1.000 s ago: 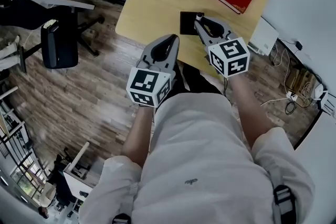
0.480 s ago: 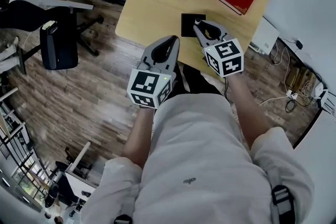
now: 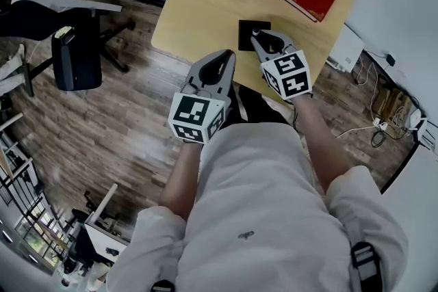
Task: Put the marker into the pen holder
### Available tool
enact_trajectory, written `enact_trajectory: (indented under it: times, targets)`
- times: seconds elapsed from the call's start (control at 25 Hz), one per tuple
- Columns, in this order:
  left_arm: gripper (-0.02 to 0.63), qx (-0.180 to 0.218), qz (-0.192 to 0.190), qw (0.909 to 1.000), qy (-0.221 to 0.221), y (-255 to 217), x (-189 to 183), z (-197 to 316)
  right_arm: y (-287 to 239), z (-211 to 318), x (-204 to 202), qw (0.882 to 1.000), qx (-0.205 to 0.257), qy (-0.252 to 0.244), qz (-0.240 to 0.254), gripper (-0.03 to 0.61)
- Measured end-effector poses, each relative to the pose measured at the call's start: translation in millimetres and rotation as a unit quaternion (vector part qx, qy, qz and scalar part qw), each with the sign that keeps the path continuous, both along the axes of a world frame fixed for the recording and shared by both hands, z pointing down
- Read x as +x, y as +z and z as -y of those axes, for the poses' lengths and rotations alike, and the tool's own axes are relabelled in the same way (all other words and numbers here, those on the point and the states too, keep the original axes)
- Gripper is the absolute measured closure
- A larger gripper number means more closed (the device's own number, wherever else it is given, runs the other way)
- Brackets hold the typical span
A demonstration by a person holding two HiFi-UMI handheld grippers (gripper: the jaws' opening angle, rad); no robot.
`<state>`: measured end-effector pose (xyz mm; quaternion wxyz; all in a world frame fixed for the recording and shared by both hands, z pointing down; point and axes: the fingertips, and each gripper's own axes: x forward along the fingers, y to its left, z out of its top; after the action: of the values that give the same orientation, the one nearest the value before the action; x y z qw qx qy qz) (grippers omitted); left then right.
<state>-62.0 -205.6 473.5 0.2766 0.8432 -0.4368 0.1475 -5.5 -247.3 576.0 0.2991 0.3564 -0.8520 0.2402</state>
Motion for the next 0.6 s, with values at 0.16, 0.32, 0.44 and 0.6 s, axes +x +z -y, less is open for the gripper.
enact_trajectory:
  times: [0.16,0.32,0.44,0.6]
  targets:
    - [0.601,-0.005,0.001,1.0000,-0.002,3.7,-1.9,1.2,6.0,1.3,-0.7,1.000,-0.012,-0.004,-0.006,0.512]
    - [0.601,-0.007,0.001,1.0000,-0.004,6.0,-1.3,2.4,12.7,0.9,-0.7,1.000,-0.016,-0.014,-0.018,0.512]
    - [0.601,-0.007,0.000,1.0000,-0.005,5.3,-1.2,2.5,15.6,-1.0,-0.6,0.999,-0.014,-0.024,-0.036,0.512]
    - [0.601,-0.006,-0.002,1.0000,-0.007,4.9,-0.7,2.8,20.6,-4.0,-1.1,0.998,-0.019,-0.035,-0.048,0.511]
